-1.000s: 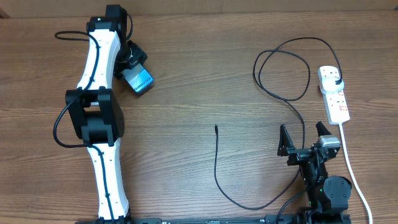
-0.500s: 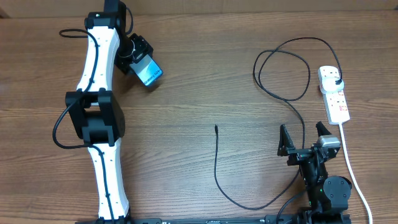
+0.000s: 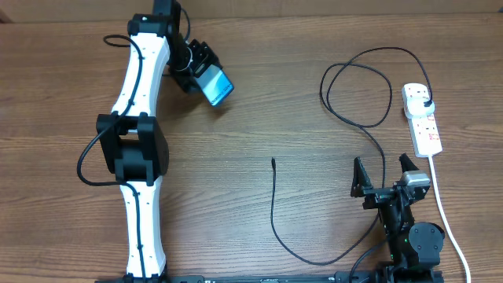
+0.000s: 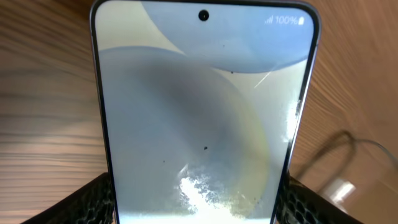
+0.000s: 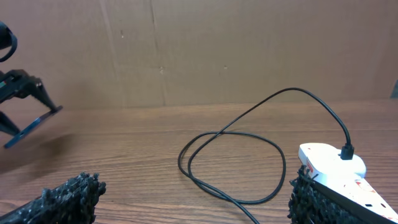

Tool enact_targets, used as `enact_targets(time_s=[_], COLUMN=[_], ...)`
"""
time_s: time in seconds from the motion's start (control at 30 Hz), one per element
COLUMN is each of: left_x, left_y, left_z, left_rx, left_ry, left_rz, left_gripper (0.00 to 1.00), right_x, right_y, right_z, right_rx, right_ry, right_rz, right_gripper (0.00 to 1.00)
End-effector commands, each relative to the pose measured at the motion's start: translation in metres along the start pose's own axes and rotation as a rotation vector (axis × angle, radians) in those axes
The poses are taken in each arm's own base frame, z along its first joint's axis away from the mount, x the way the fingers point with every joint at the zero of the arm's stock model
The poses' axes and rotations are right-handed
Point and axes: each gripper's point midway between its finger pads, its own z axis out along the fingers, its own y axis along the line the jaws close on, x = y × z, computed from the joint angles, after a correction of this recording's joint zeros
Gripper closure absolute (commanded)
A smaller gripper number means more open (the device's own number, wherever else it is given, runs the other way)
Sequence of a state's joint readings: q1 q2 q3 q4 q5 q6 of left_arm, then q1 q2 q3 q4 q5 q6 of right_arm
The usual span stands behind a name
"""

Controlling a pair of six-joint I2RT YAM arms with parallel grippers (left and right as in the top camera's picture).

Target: Plug charger to phone and switch on socket

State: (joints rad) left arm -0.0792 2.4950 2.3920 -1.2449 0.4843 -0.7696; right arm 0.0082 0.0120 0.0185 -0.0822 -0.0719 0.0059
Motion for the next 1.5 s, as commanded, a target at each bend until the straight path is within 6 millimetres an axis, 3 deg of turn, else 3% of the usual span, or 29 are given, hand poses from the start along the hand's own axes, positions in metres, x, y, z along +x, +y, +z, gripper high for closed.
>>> enact_targets(time_s=[0.0, 0.37, 0.67, 1.47], left_x=[0.020, 0.050, 0.076, 0.104], left_y=[-0.039, -0.065, -0.089, -0.110], left_z=[-0.010, -0.019, -0.039, -0.073], left_rx=[0.161, 0.297, 0.449, 0.595], left_ry=[0.090, 0.267, 0.446, 0.702], left_rz=[0.013, -0.071, -0.063, -0.156], left_gripper=[0.96, 0.96, 0.96, 0.96], right_x=[0.002, 0.002, 0.002, 0.002], right_y=[0.001, 0.001, 0.001, 0.001], right_z=[0.000, 0.000, 0.000, 0.000], right_rx=[-0.004, -0.004, -0.004, -0.004], right_ry=[-0.003, -0.003, -0.003, -0.003], right_rz=[-0.004, -0.004, -0.004, -0.004], right_gripper=[0.00, 0.00, 0.00, 0.00])
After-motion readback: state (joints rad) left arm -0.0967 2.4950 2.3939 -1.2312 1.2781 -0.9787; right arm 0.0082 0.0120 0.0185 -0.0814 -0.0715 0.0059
